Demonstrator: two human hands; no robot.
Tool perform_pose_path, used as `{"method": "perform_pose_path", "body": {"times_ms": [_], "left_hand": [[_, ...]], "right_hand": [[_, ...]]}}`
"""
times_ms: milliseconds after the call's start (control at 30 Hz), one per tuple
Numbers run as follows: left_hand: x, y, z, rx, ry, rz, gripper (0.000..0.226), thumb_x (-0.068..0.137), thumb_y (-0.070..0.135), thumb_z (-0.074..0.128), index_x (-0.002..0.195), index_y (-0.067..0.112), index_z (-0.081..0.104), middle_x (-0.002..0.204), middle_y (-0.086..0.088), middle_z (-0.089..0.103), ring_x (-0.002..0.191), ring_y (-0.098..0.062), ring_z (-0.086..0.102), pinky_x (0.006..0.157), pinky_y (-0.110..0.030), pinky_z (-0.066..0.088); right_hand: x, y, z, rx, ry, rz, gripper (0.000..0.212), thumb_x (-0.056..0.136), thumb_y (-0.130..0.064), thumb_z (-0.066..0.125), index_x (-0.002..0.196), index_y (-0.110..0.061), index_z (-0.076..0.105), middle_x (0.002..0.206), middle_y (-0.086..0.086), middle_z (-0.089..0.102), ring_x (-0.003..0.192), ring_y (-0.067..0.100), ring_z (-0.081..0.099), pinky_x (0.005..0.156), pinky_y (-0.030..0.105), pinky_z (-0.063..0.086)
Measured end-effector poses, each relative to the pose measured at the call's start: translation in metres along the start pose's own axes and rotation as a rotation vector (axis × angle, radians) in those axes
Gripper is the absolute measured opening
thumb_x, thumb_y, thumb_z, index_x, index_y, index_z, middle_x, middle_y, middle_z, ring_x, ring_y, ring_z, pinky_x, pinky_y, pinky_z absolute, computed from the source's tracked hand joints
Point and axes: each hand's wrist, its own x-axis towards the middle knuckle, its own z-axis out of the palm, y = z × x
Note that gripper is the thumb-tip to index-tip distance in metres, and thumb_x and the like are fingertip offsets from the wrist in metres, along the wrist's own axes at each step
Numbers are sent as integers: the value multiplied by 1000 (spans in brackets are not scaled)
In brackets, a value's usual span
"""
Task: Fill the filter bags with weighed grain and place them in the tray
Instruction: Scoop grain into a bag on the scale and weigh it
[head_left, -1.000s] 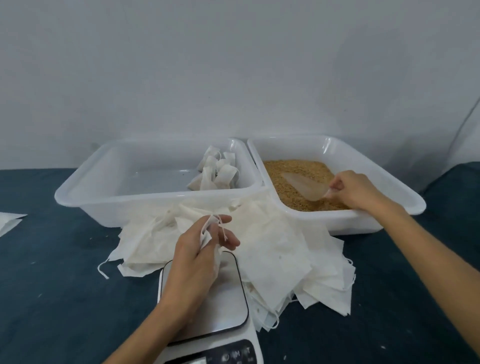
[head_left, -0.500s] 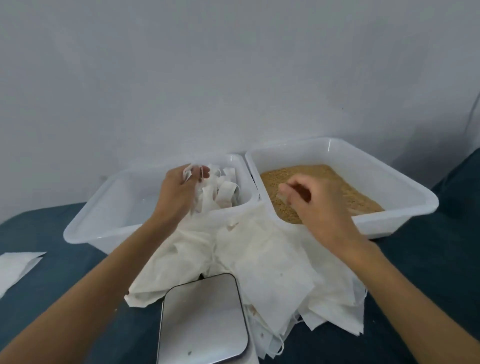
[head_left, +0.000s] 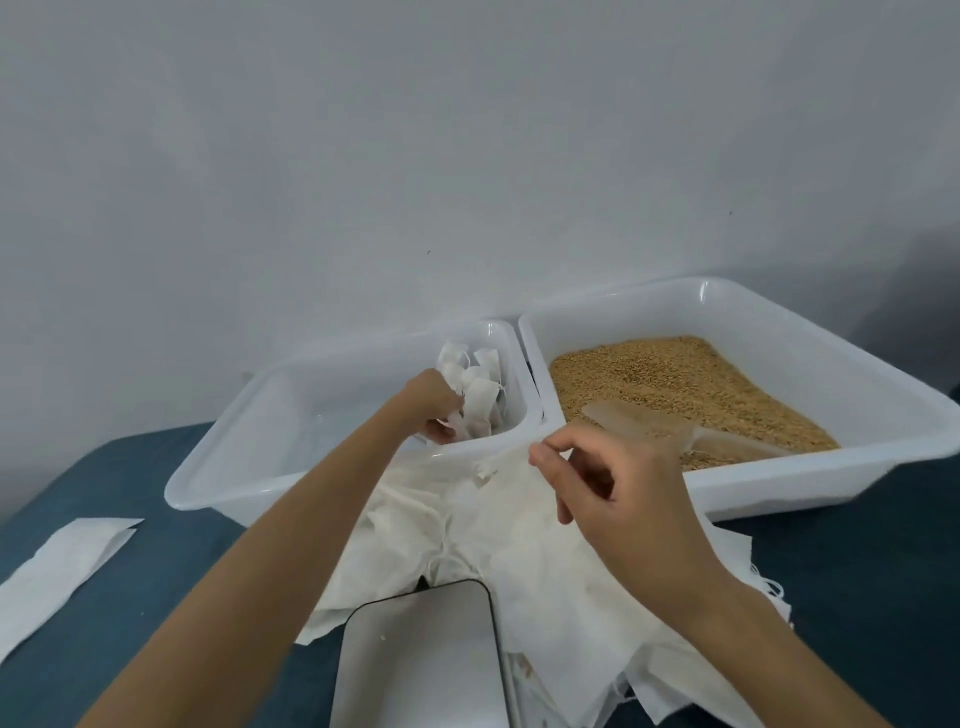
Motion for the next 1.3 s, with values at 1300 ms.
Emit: {"method": "perform_pose_path", "body": {"times_ms": [1300], "left_hand": [[-196, -55, 79, -393, -136, 624, 20, 95, 15, 74, 75, 19, 73, 72, 9, 67, 71, -7, 57, 71, -18, 44]], "right_hand": [[10, -2, -16, 220, 179, 96, 20, 101, -22, 63, 89, -8, 70, 55, 6, 61, 48, 11, 55, 51, 23, 40]]}}
